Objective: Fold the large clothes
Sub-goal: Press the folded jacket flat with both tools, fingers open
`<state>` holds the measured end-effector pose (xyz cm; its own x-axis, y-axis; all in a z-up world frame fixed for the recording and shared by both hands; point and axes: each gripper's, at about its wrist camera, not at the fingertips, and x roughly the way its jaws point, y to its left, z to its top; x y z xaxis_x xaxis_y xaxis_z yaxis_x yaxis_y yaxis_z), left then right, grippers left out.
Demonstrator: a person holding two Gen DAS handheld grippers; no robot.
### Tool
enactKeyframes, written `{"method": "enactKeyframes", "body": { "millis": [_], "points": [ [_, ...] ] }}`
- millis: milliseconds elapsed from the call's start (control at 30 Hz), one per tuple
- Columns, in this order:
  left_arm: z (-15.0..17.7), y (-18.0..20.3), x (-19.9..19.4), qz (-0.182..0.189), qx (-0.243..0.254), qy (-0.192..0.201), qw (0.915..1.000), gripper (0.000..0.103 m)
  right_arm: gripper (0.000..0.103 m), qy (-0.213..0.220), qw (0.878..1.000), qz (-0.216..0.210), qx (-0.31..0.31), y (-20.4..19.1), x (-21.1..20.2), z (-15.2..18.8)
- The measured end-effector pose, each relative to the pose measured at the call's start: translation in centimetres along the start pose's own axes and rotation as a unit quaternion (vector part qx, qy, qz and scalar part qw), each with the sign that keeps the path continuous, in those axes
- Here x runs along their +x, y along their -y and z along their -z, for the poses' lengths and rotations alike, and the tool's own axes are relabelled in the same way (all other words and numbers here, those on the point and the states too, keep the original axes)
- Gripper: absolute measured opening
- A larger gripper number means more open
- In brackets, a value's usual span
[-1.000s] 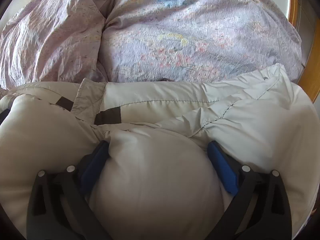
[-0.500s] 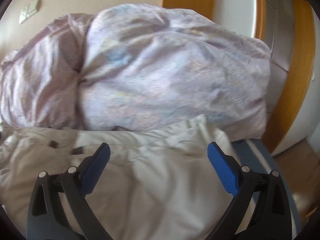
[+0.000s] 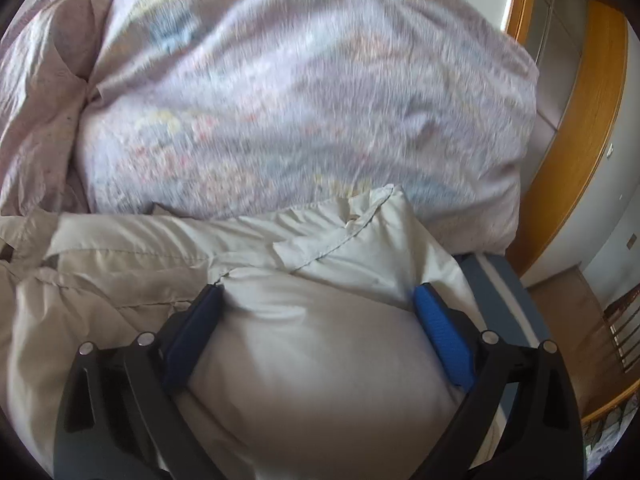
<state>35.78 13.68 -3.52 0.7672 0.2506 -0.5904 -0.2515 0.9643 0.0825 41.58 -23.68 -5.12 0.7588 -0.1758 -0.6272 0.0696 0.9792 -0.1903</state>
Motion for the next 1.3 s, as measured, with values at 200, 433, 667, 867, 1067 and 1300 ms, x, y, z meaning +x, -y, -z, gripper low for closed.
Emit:
{"method": "enactKeyframes", "body": {
  "millis": [200,433,667,867,1067,1300],
  "points": [
    [0.5,-1.2,2.1,0.022,-0.036,-0.028,0.9988,0.102,0.100,-0.017,1.000,-0.007,0.011,0.0,1.7,1.1],
    [0.8,-1.0,3.7,0.017,-0.034,-0.053,0.9979,0.102,0.101,-0.052,0.998,-0.027,0.018,0.1,3.7,1.3],
    [0.6,-0.8,4.5,0.006,-0.025,-0.077,0.9967,0.102,0.101,-0.088,0.995,-0.046,0.020,0.7,5.8,1.3],
    [0.6,-1.3,4.0,0.010,-0.032,-0.072,0.9969,0.102,0.096,-0.064,0.997,-0.027,0.022,1.1,3.4,1.0],
    [0.5,-0.9,3.8,0.000,-0.030,-0.066,0.9974,0.102,0.095,0.010,0.990,-0.135,0.038,-1.8,-3.8,-0.1],
    [0.6,-0.9,3.8,0.017,-0.043,-0.070,0.9965,0.102,0.099,-0.021,0.995,-0.096,-0.021,-6.5,-0.7,1.0]
  ]
}}
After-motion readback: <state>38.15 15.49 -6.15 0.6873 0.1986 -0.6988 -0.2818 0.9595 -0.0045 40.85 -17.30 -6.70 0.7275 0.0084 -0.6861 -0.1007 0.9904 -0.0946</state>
